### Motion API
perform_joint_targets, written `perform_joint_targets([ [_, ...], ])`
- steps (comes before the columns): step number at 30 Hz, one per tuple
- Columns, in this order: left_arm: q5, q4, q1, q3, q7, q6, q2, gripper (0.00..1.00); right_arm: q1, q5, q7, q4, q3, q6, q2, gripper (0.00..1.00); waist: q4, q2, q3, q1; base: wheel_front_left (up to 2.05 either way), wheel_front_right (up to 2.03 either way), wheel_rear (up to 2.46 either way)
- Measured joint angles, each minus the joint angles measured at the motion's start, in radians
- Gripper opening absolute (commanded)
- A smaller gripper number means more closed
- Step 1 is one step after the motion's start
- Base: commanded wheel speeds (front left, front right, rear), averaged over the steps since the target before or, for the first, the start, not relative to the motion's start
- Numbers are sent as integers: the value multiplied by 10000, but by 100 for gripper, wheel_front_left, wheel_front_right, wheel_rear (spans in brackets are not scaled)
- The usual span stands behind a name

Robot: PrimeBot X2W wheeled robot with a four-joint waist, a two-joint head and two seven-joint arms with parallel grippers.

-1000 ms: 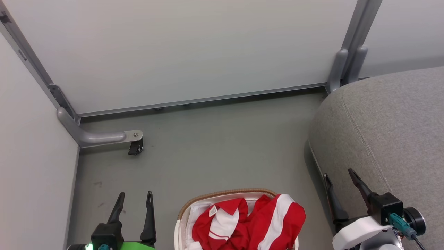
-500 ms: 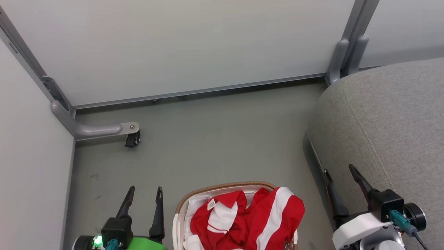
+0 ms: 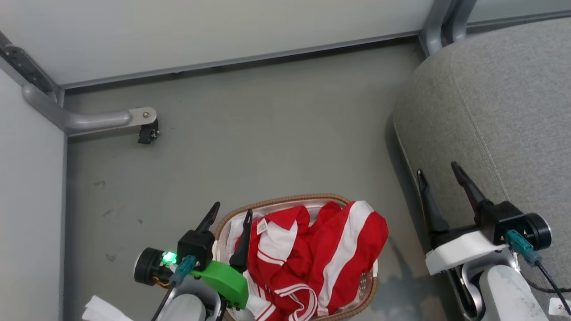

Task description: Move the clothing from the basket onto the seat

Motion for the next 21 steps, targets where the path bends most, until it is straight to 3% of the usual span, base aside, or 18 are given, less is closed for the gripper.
perform_joint_targets([
  [11,-884,3139,-2078,-2027,0,-268,2,100,-1299,-23,0,-245,-81,0,-4,100,-273,0,2030,1,0,0,0],
  [21,-1179,4449,-3384,-3578,0,-314,-10,100,-2155,150,0,-324,-123,2,-8,100,-574,0,3972,1,0,0,0],
])
